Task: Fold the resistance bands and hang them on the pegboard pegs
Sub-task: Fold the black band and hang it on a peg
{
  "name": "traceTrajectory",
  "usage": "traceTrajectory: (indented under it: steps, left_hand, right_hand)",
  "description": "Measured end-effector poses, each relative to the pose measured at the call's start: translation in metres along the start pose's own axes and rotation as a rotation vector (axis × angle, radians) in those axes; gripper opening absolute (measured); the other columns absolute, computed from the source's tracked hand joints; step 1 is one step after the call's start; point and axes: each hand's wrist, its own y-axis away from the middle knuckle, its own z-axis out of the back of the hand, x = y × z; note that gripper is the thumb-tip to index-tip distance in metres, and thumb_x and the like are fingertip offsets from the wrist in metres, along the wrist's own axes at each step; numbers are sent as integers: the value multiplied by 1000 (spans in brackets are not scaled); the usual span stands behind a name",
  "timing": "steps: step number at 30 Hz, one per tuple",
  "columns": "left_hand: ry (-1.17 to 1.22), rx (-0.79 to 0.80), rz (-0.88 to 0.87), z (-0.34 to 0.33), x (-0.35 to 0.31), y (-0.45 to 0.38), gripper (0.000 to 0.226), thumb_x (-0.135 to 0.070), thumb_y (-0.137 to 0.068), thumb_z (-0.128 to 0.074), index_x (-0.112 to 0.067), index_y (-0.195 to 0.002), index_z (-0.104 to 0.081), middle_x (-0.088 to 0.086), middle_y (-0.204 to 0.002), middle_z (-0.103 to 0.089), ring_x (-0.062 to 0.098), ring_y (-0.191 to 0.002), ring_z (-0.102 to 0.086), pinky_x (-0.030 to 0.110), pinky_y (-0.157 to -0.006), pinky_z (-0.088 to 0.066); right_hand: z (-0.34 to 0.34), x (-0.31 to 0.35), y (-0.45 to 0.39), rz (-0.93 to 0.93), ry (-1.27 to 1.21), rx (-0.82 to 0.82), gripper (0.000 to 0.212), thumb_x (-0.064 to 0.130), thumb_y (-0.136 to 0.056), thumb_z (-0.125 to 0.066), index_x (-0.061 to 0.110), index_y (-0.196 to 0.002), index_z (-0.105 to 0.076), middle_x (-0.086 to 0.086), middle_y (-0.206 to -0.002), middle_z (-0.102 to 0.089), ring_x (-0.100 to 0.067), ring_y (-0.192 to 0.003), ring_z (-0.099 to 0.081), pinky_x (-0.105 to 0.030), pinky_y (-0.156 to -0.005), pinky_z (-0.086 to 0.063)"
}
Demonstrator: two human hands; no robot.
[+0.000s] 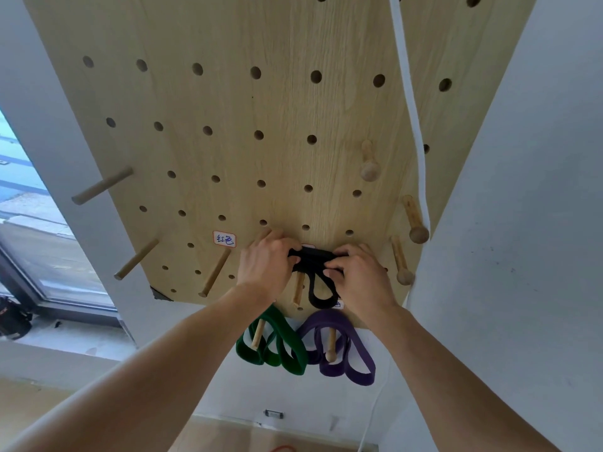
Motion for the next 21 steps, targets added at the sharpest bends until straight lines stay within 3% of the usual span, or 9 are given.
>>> traceTrajectory:
  steps: [3, 7, 15, 21]
  left_hand:
    - [24, 34, 19, 2, 0, -3, 26, -34, -96, -62, -32, -121, -70, -6, -115, -64, 20, -105, -61, 32, -71, -40]
    - [26, 51, 6, 3, 1, -4, 27, -34, -97, -61, -31, -123, -70, -6, -117, -63, 21, -106, -62, 30, -71, -38]
    - [42, 30, 7, 2, 3, -5, 25, -33, -95, -64, -30, -119, -71, -5, -115, -65, 21, -106, -61, 33, -76, -45]
    - [73, -3, -8, 0, 6, -2, 28, -32, -92, -69, -27, -119, -71, -5, -114, -65, 21, -107, -59, 33, -85, -45]
  right_hand:
    - [-2, 4, 2, -55, -34, 2, 23, 29, -101, -65, 22, -118, -79, 3, -130, -65, -15, -126, -51, -31, -91, -50]
    - [-3, 6, 1, -103, -17, -86, 18, 22, -100, -67, 19, -112, -80, 3, -116, -71, -17, -111, -62, -28, -77, -48]
    - [-3, 8, -2, -71, -85, -224, 20, 5, -85, -79, 18, -99, -72, 2, -95, -68, -11, -90, -60, -23, -72, -46]
    - [3, 17, -3, 61, 49, -146, 28, 23, -89, -75, 23, -117, -73, 4, -107, -64, -16, -110, -57, -34, -81, -55]
